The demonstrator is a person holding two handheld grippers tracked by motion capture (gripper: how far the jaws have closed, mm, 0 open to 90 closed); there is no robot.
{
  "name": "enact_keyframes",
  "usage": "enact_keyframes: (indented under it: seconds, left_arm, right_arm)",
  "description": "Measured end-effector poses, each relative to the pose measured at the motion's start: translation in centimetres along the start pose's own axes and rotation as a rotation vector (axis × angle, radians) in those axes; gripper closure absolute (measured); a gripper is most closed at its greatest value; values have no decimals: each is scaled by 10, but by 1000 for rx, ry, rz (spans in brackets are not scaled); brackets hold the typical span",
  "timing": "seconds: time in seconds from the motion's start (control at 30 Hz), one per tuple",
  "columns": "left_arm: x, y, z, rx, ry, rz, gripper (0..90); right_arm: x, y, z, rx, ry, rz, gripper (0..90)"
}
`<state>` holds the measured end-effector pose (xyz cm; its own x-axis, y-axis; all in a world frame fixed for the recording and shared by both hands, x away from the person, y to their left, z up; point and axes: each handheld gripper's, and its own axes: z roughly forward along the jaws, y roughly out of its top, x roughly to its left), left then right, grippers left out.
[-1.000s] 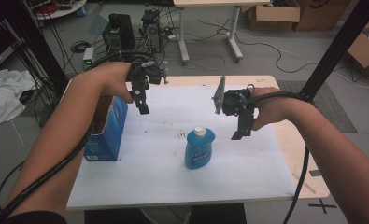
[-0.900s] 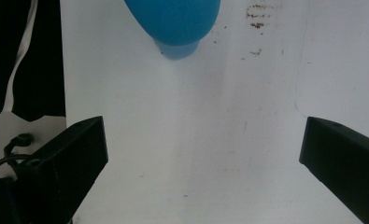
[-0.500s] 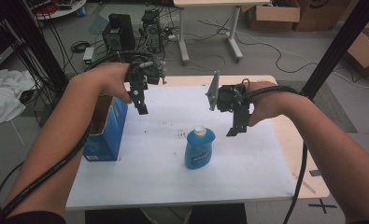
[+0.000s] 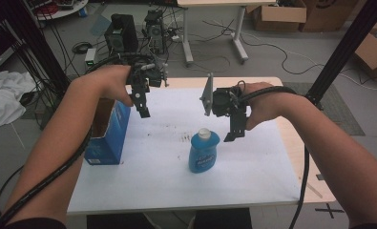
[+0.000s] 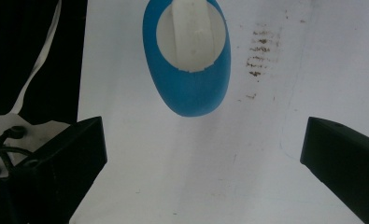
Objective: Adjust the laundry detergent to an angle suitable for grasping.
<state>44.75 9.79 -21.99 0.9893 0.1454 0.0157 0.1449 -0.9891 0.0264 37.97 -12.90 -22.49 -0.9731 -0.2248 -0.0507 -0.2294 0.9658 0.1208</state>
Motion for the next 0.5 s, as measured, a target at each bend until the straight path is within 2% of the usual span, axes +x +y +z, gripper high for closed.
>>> enact_keyframes:
  seconds: [0.5]
  left_arm:
    - [-4, 2, 0, 4, -1, 2, 1]
  right_arm:
    - [3, 24, 13, 18, 4, -57, 0]
